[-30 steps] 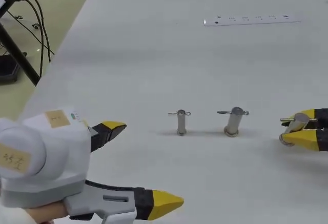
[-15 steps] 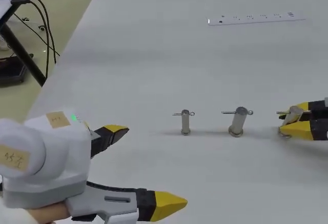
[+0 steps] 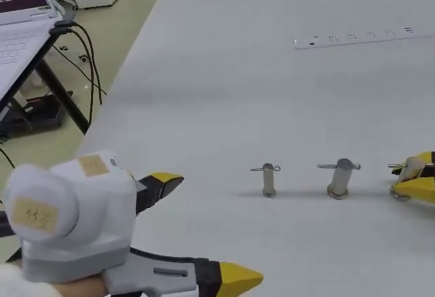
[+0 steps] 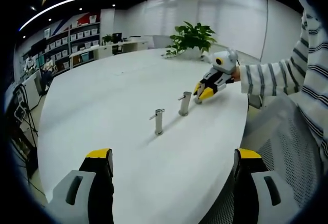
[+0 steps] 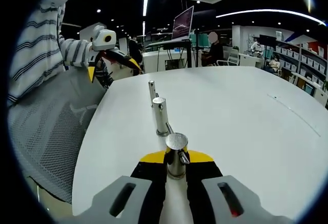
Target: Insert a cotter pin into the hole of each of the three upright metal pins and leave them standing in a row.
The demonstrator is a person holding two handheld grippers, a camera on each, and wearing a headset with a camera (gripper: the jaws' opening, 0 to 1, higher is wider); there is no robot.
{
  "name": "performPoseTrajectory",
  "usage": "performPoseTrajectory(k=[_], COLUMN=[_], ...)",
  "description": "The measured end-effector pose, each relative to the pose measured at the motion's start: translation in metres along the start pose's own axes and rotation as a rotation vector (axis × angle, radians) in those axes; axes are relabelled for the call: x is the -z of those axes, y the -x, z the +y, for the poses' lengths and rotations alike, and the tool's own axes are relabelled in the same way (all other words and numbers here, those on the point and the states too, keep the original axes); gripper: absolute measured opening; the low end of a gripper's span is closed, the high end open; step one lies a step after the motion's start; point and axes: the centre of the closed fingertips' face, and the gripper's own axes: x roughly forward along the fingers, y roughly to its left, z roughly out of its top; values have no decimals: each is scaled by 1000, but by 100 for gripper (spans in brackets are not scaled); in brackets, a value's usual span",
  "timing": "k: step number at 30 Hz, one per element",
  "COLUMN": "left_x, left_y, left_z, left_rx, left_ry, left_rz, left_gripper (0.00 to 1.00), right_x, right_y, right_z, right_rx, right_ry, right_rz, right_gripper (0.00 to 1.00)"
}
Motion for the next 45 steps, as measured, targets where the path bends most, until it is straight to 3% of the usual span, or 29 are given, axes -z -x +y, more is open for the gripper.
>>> performPoseTrajectory(k=[9,14,16,19,24,27,31,34,45], left_x=[0,0,1,0,-3,-4,-6,-3,21], left_y=[3,4,4,4,3,4,9,11,14], left_z=[4,5,5,4,4,4,3,3,-1], left_rx=[-7,-5,-6,1,4,7,16,18,27], left_ry=[4,-8,-11,6,12,10,23,27,86], left_rz=[-1,5,13,6,-1,5,-6,2,31], left_gripper=[97,97,97,97,97,97,97,97,97], right_x=[1,-10,-20,-30,-42,-43,-51,-54,-42], right_y=[-2,1,4,10,16,21,30,37,41], right_z=[2,0,0,3,12,16,22,25,43], right_rx=[11,73,107,139,174,211,238,271,302], right_ry=[-33,-77,-61,-107,-142,-205,-239,-275,-399], right_rz=[16,3,-16,-42,-49,-35,-59,-67,-26], right_gripper=[11,30,41,54,63,66,70,73,84])
